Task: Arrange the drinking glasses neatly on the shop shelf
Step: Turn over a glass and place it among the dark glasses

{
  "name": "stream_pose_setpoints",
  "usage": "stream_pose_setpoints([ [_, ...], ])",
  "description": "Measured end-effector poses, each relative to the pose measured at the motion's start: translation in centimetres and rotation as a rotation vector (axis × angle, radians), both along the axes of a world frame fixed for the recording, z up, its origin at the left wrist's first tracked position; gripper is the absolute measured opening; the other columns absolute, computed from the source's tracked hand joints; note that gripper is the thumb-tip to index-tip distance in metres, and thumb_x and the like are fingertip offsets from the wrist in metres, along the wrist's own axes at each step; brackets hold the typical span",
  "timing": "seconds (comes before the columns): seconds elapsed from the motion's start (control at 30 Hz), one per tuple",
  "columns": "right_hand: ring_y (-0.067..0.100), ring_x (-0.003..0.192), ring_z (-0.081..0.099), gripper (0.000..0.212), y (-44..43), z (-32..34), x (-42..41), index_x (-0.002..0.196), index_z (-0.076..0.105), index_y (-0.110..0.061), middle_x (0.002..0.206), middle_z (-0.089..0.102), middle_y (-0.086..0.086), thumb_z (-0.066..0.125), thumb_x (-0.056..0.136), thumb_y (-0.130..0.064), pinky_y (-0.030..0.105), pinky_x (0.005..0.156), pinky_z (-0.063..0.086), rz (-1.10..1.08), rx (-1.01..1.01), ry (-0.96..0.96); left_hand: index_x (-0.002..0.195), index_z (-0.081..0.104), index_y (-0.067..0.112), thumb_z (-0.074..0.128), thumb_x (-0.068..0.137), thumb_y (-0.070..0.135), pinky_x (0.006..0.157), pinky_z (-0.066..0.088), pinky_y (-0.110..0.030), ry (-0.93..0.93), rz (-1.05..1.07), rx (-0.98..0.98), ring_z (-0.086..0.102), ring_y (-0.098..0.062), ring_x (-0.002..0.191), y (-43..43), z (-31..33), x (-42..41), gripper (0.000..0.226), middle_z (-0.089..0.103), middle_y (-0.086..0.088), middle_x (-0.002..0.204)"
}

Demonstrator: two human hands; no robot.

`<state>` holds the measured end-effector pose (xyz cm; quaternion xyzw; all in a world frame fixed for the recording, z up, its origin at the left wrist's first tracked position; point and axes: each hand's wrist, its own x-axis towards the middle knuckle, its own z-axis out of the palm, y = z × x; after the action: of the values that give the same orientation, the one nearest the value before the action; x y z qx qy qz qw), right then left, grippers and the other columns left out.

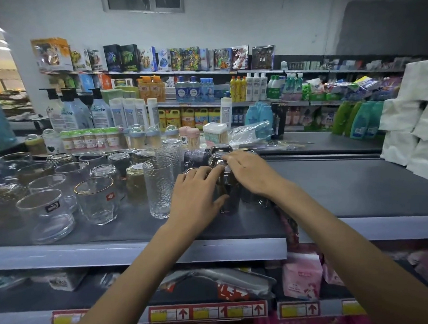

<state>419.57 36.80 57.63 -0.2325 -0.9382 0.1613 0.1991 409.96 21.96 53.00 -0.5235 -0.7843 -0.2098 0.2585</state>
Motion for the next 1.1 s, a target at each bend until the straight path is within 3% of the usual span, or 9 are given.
stream_pose_setpoints([
  [0.17,0.025,0.114,0.058,0.052,0.3,-0.1,-0.1,0.114,0.068,-0.007,0.124,0.066,0.01,0.026,0.103,-0.036,0.046,0.102,0.046,-0.033,0.016,-0.002,0.149,0.044,0.032,0.071,0.086,0.052,0.101,0.041,-0.043,-0.006,-0.004,0.023,0.056,-0.026,0.126,-0.2,-0.1,0.1,0.071,0.059,0.004,0.139],
  [0.3,0.022,0.117,0.06,0.059,0.0,-0.2,0.3,0.122,0.067,-0.014,0.128,0.067,0.004,0.023,0.096,-0.043,0.045,0.104,0.047,-0.03,0.007,0.062,0.15,0.044,0.03,0.071,0.086,0.051,0.101,0.04,-0.043,-0.009,-0.006,0.027,0.055,-0.026,0.128,-0.2,-0.1,0.2,0.073,0.059,0.004,0.14],
  [0.37,0.019,0.121,0.059,0.051,-0.5,-0.7,1.0,0.13,0.066,-0.021,0.133,0.066,-0.001,0.033,0.095,-0.038,0.042,0.104,0.048,-0.061,0.032,0.174,0.147,0.05,0.026,0.075,0.083,0.05,0.1,0.043,-0.044,-0.014,0.005,0.049,0.057,-0.027,0.125,-0.4,-0.3,0.0,0.072,0.063,0.002,0.137],
  [0.47,0.016,0.112,0.06,0.039,-1.7,-2.0,2.2,0.124,0.068,-0.025,0.123,0.064,-0.006,0.049,0.091,-0.027,0.039,0.096,0.052,-0.042,0.133,0.272,0.137,0.06,0.02,0.077,0.081,0.051,0.097,0.045,-0.044,0.0,0.047,0.072,0.06,-0.029,0.12,-0.6,-0.7,-0.4,0.066,0.068,-0.001,0.129],
  [0.63,0.015,0.111,0.059,0.047,-2.4,-3.3,2.8,0.127,0.069,-0.024,0.122,0.063,-0.008,0.049,0.085,-0.021,0.039,0.099,0.052,-0.014,0.137,0.28,0.135,0.062,0.019,0.077,0.08,0.055,0.095,0.043,-0.043,-0.007,0.059,0.065,0.059,-0.03,0.117,-0.3,-0.8,-0.8,0.067,0.071,-0.002,0.124],
  [0.77,0.018,0.118,0.059,0.049,-1.9,-0.9,2.1,0.127,0.07,-0.025,0.126,0.068,-0.004,0.043,0.086,-0.031,0.04,0.103,0.049,-0.062,0.107,0.242,0.143,0.056,0.024,0.078,0.075,0.057,0.091,0.043,-0.043,0.003,0.049,0.081,0.06,-0.029,0.113,-0.3,-0.7,-0.8,0.079,0.07,0.001,0.124],
  [0.87,0.025,0.124,0.056,0.049,-1.0,0.9,1.2,0.123,0.071,-0.015,0.131,0.067,0.004,0.036,0.094,-0.033,0.04,0.106,0.045,-0.044,0.01,0.099,0.144,0.055,0.031,0.077,0.076,0.058,0.092,0.043,-0.044,0.016,0.025,0.077,0.059,-0.028,0.115,-0.3,-0.6,-0.6,0.076,0.067,0.004,0.128],
  [0.97,0.03,0.118,0.06,0.058,-0.9,0.9,0.9,0.116,0.067,-0.008,0.125,0.069,0.009,0.026,0.093,-0.041,0.049,0.103,0.046,-0.024,0.035,-0.022,0.142,0.056,0.031,0.077,0.078,0.055,0.093,0.043,-0.044,0.002,0.012,0.074,0.059,-0.028,0.118,-0.3,-0.5,-0.4,0.071,0.067,0.004,0.129],
  [1.1,0.028,0.112,0.062,0.058,-0.7,0.5,1.1,0.114,0.067,-0.009,0.123,0.07,0.007,0.024,0.092,-0.041,0.048,0.098,0.05,-0.043,0.067,0.01,0.142,0.056,0.031,0.077,0.078,0.054,0.093,0.043,-0.043,0.0,0.009,0.077,0.059,-0.026,0.117,-0.3,-0.6,-0.4,0.071,0.067,0.006,0.129],
])
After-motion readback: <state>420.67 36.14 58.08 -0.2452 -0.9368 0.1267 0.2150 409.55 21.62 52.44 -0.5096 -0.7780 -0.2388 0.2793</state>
